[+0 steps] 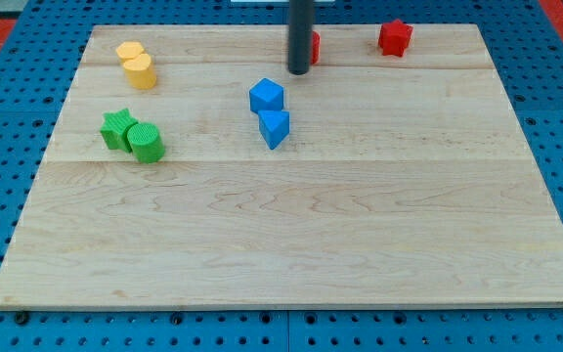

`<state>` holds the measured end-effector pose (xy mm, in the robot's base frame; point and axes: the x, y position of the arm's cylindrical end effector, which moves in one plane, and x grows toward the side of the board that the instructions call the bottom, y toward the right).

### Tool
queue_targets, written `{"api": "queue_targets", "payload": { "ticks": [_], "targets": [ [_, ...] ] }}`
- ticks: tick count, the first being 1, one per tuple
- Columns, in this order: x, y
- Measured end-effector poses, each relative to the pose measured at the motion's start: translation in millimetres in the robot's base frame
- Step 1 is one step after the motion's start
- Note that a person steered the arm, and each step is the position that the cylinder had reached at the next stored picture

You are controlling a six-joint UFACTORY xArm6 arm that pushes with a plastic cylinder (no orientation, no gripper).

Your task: Push the red circle into the red star

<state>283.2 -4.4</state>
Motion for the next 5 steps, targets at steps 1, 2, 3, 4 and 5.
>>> {"api": "queue_targets", "payload": {
  "ticks": [1,2,3,4,5],
  "targets": [
    [-13,1],
    [-14,-3],
    [-15,-3],
    [-15,-10],
    [-15,-25]
  ]
}}
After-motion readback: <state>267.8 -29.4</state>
